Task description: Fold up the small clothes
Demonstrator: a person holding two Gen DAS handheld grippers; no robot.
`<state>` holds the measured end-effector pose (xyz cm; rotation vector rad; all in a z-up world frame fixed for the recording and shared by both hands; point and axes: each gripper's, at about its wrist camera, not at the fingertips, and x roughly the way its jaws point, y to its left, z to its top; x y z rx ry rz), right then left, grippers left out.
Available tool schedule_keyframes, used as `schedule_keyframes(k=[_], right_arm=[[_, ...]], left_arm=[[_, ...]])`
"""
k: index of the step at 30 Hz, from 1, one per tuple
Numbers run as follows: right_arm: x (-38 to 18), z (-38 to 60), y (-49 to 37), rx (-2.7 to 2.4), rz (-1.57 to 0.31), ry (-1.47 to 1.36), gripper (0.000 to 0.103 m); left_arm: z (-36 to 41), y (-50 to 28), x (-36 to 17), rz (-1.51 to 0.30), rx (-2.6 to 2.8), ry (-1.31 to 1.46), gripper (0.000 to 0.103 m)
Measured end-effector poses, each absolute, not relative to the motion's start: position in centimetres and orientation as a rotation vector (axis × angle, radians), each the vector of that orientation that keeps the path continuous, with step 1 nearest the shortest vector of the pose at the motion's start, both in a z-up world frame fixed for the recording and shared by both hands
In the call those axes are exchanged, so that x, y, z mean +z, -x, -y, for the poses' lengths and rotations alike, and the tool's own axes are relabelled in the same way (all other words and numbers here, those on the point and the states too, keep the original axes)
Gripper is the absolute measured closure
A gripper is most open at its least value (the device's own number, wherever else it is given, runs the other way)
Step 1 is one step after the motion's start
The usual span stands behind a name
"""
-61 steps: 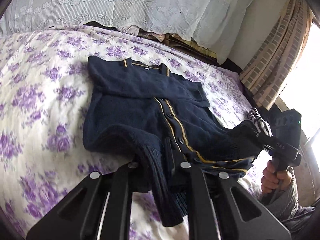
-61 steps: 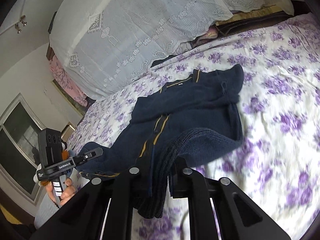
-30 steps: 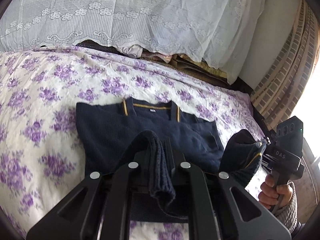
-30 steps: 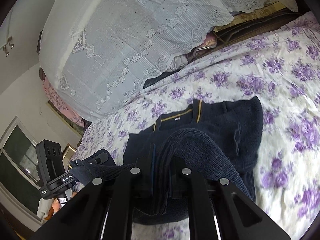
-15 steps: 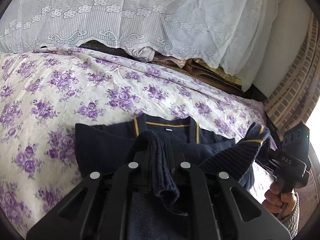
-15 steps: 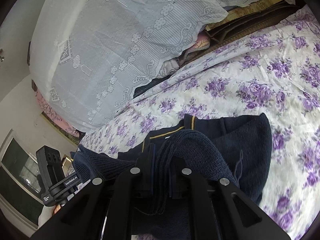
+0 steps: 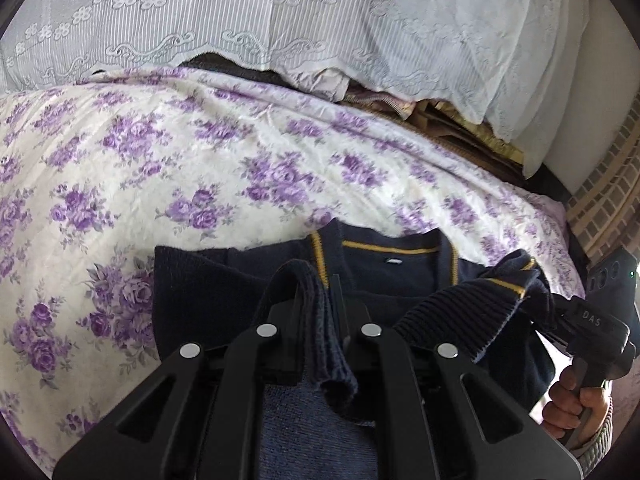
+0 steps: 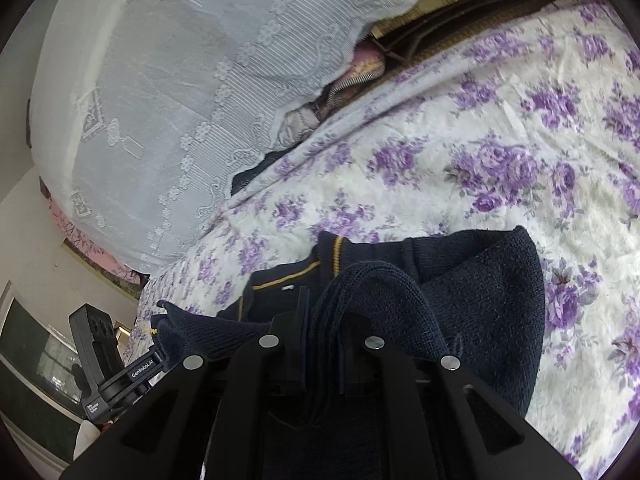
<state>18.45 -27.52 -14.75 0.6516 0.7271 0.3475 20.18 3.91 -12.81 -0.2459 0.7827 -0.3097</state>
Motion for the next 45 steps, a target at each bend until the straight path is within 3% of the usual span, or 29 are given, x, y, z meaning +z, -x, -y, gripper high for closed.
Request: schedule_keyframes(k=[3, 4, 6, 7, 8, 9, 12, 13, 14, 19, 26, 29, 32, 39, 45], right_arm=[[-15.3, 27.4, -19.0, 0.347, -0.735, -0.643, 0.084], [-15.2, 27.4, -19.0, 0.358, -0.731, -0.648, 0.076], [-14.5, 27.7, -18.3, 0.349, -0.692, -0.652, 0.039], [-13.7, 28.0, -17.7, 0.327, -0.643, -0.650, 0.015], [-13.0, 28.4, -17.1, 0.322, -0.596, -0.651, 0.010], [-12.4, 28.6, -16.6, 0.330, -0.562, -0.652, 0.010], [-10.9, 29.1, -15.6, 0.346, -0.497, -0.657, 0.004], [-10.5, 29.1, -15.1, 0.327, -0.477, -0.643, 0.003], [-10.2, 29.0, -15.0, 0.311, -0.471, -0.623, 0.003], [-9.3, 25.7, -14.9, 0.177, -0.508, -0.373, 0.003], [-9.2, 18.4, -14.2, 0.197, -0.510, 0.073, 0.003], [-10.6, 16.6, -16.2, 0.118, -0.598, 0.171, 0.003], [-13.4, 16.7, -19.9, -0.047, -0.733, 0.253, 0.004], [-14.5, 25.5, -21.3, -0.113, -0.825, -0.102, 0.003], [-11.6, 26.6, -18.1, 0.059, -0.639, -0.319, 0.003]], left_arm=[[-4.1, -20.7, -13.6, -0.793, -0.298, 0.258, 0.092], [-4.2, -20.7, -13.7, -0.795, -0.300, 0.265, 0.092], [-4.4, -20.5, -13.7, -0.789, -0.319, 0.278, 0.086], [-4.5, -20.2, -13.4, -0.780, -0.331, 0.286, 0.077], [-4.6, -19.9, -13.2, -0.768, -0.337, 0.290, 0.071], [-4.7, -19.4, -12.7, -0.751, -0.336, 0.290, 0.068], [-5.0, -18.4, -11.7, -0.706, -0.341, 0.295, 0.043], [-5.1, -18.0, -11.2, -0.678, -0.318, 0.291, 0.022], [-5.4, -17.0, -10.3, -0.616, -0.237, 0.267, 0.008], [-6.0, -15.1, -7.8, -0.498, -0.138, 0.213, 0.005], [-0.9, -16.0, -9.5, -0.594, -0.179, 0.037, 0.005], [1.3, -17.6, -11.5, -0.639, 0.019, -0.162, 0.005], [0.1, -21.2, -14.6, -0.808, 0.080, -0.140, 0.004], [-6.4, -23.2, -16.0, -0.941, -0.039, 0.227, 0.004], [-5.8, -20.0, -11.8, -0.767, -0.082, 0.213, 0.005]])
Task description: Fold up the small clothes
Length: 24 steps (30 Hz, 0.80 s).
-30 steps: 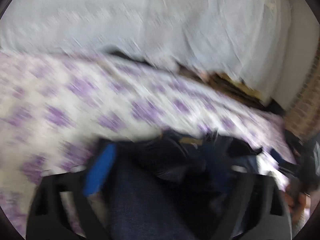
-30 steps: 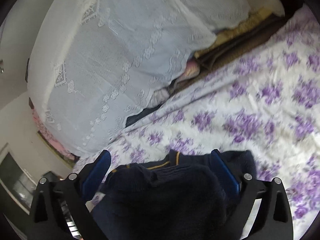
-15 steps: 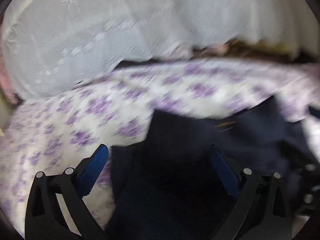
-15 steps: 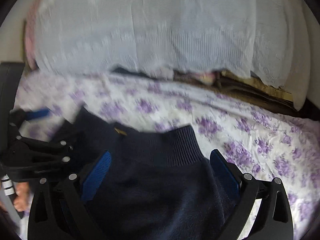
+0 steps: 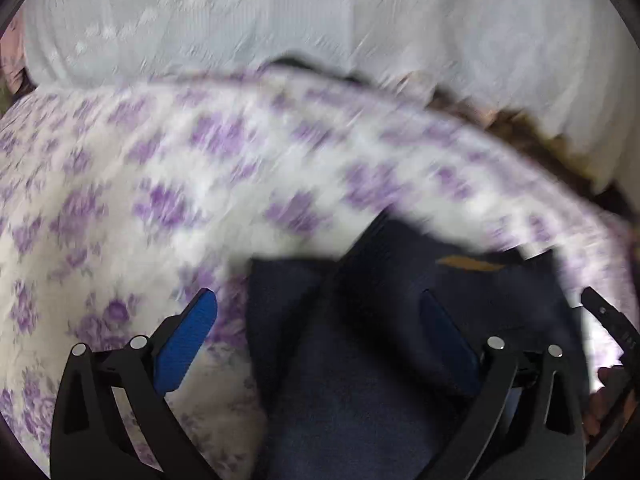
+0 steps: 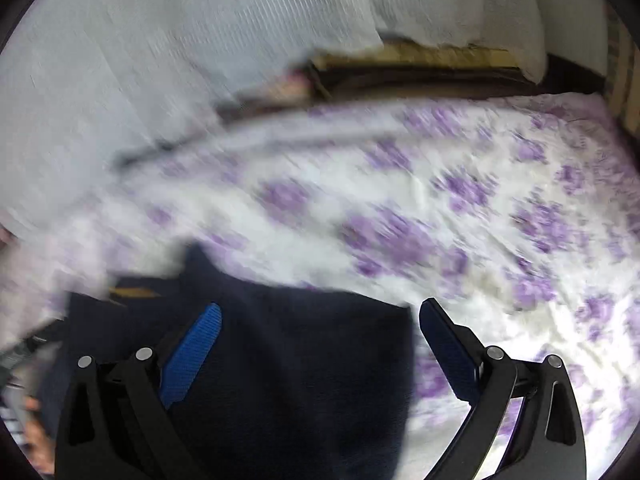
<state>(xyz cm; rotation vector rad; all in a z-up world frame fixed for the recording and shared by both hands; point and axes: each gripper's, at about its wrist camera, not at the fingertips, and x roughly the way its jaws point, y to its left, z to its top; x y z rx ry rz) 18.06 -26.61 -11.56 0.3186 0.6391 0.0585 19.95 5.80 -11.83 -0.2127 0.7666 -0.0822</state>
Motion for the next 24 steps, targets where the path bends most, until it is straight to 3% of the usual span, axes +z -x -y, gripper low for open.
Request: schedule_keyframes(k=[3, 6, 8, 9, 10, 14, 16, 21, 24], right_arm=[[-10.1, 24.8, -17.9, 0.397, -0.589, -0.448, 0.003], [-12.5, 22.9, -20.5, 0.650, -0.728, -0.604, 0.003], [-15.1, 23.5, -22.6, 0.553, -0.822, -0.652, 0.004], [-16.1, 24.8, -23.2, 0.457, -0.827, -0.643, 0.010], [-16.3, 25.7, -23.2, 0.446, -0.807, -0.646, 0.028], [-16.2, 29.1, -22.1, 0.331, -0.758, -0.733, 0.020], [-14.7, 29.1, -20.8, 0.279, -0.731, -0.726, 0.004], [-11.5, 25.5, -18.1, 0.598, -0.699, -0.730, 0.003], [-13.8, 23.8, -17.7, 0.697, -0.832, -0.785, 0.003]], left_arm=[[-4.0, -19.9, -11.0, -0.765, -0.258, 0.230, 0.005], [-1.8, -20.6, -12.5, -0.798, -0.199, 0.112, 0.005], [-1.4, -21.7, -14.5, -0.862, -0.146, 0.042, 0.004], [-1.8, -22.1, -15.4, -0.891, -0.114, 0.034, 0.004], [-2.3, -22.4, -15.7, -0.902, -0.127, 0.073, 0.004], [-4.0, -21.7, -14.9, -0.858, -0.050, 0.107, 0.005], [-4.7, -20.7, -13.7, -0.818, -0.076, 0.133, 0.005], [-3.4, -18.7, -11.9, -0.816, -0.300, 0.180, 0.005], [-0.9, -18.7, -14.0, -0.880, -0.230, 0.031, 0.004]])
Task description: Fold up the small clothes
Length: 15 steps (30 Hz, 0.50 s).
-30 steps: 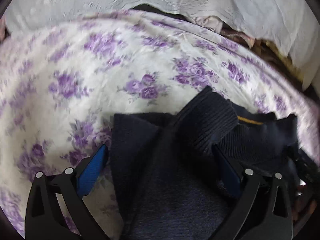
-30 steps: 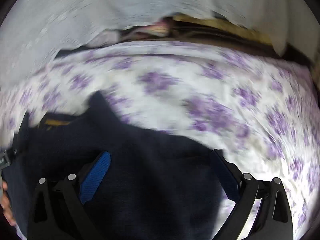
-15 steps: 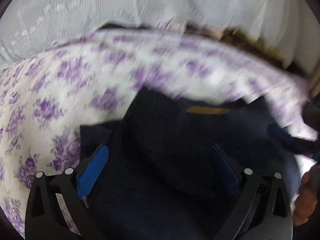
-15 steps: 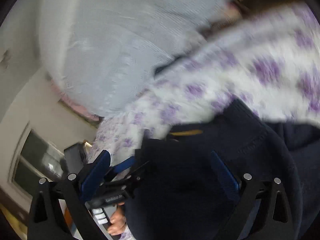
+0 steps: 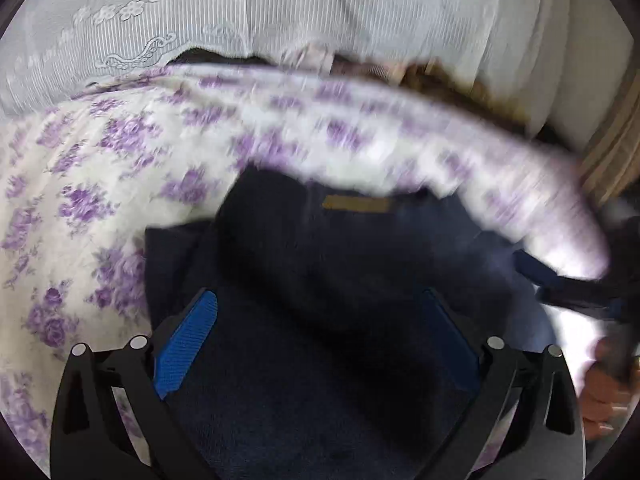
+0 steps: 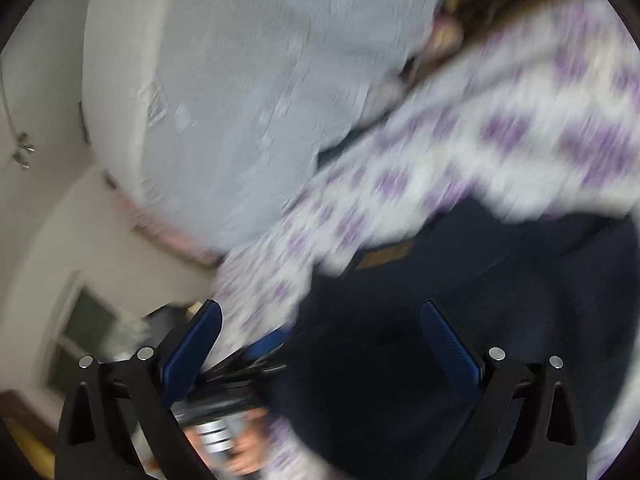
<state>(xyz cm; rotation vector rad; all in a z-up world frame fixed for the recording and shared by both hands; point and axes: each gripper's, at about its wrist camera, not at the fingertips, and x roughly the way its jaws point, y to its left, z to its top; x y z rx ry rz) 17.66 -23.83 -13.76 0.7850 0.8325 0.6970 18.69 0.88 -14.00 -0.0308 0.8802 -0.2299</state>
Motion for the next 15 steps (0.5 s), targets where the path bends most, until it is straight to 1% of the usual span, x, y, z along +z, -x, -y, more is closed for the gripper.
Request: schedule_keyframes(k=[1, 3, 4, 6, 7, 8, 10, 12, 13, 14, 15], right_arm=[[-15.1, 23.9, -17.4, 0.644, -0.857, -0.767, 0.006], [-15.5, 24.8, -16.9, 0.572, -0.822, -0.726, 0.025], [-15.1, 25.3, -16.6, 0.534, -0.817, -0.714, 0.026], [-13.9, 26.2, -15.4, 0.457, -0.780, -0.700, 0.023], [-13.3, 26.5, -14.3, 0.476, -0.750, -0.701, 0.017], [-12.9, 26.4, -13.9, 0.505, -0.731, -0.701, 0.005], [-12.8, 25.8, -12.9, 0.548, -0.724, -0.690, 0.003], [-14.1, 25.4, -13.1, 0.557, -0.776, -0.708, 0.004], [-15.4, 25.7, -13.4, 0.553, -0.801, -0.717, 0.005], [-15.8, 25.5, -13.4, 0.544, -0.785, -0.704, 0.008], [-15.4, 25.6, -12.9, 0.531, -0.775, -0.688, 0.008]], left_arm=[[-0.3, -18.7, -15.1, -0.902, -0.201, -0.016, 0.004], [-0.3, -18.4, -15.2, -0.877, -0.193, -0.007, 0.004], [-0.4, -18.2, -14.9, -0.878, -0.179, -0.006, 0.004], [-1.2, -16.8, -13.9, -0.839, -0.155, 0.020, 0.004], [-1.5, -15.9, -13.2, -0.809, -0.155, 0.038, 0.004], [-1.7, -15.3, -12.6, -0.785, -0.159, 0.048, 0.004], [-1.9, -14.5, -11.9, -0.758, -0.166, 0.056, 0.004], [-1.7, -15.1, -13.6, -0.830, -0.106, 0.017, 0.004], [-1.7, -15.6, -14.9, -0.868, -0.085, 0.004, 0.004], [-1.9, -15.6, -15.5, -0.866, -0.074, 0.005, 0.004], [-1.9, -15.4, -15.2, -0.864, -0.070, 0.008, 0.004]])
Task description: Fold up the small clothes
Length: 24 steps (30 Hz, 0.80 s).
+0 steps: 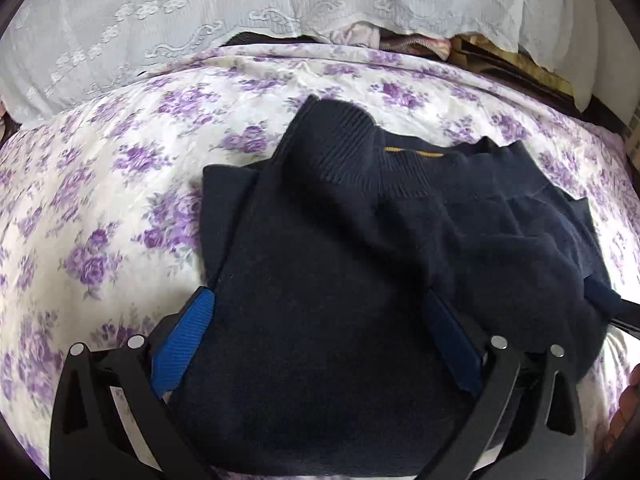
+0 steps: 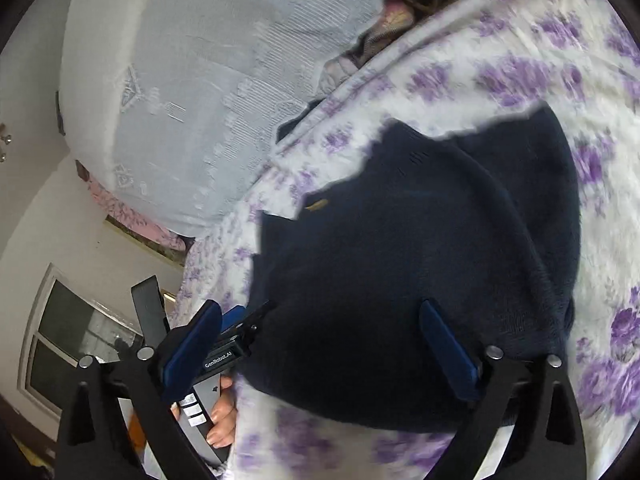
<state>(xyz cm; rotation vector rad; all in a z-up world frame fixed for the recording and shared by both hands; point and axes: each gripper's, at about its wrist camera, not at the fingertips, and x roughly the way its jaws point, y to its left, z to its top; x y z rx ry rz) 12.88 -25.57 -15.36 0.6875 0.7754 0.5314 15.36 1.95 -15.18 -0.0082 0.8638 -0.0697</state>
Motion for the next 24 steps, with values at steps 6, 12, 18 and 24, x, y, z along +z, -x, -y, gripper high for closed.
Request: schedule_keyframes(k=[6, 12, 18, 24], right_arm=[[-14.7, 24.0, -10.2, 0.377, -0.777, -0.538, 0.003], [-15.8, 20.7, -8.8, 0.265, -0.796, -0.222, 0.003], [-16.3, 19.3, -7.7, 0.219, -0.840, -0.070, 0.003], [-16.0, 19.3, -6.1, 0.200, -0.815, -0.044, 0.003]], left_arm=[[-2.4, -12.2, -14.6, -0.859, -0.048, 0.031, 0.004], [-2.7, -12.1, -16.0, -0.890, -0.050, 0.058, 0.004], [-2.7, -11.6, -16.3, -0.885, -0.044, 0.059, 0.004], [-2.8, -11.0, -16.2, -0.879, -0.035, 0.055, 0.004]])
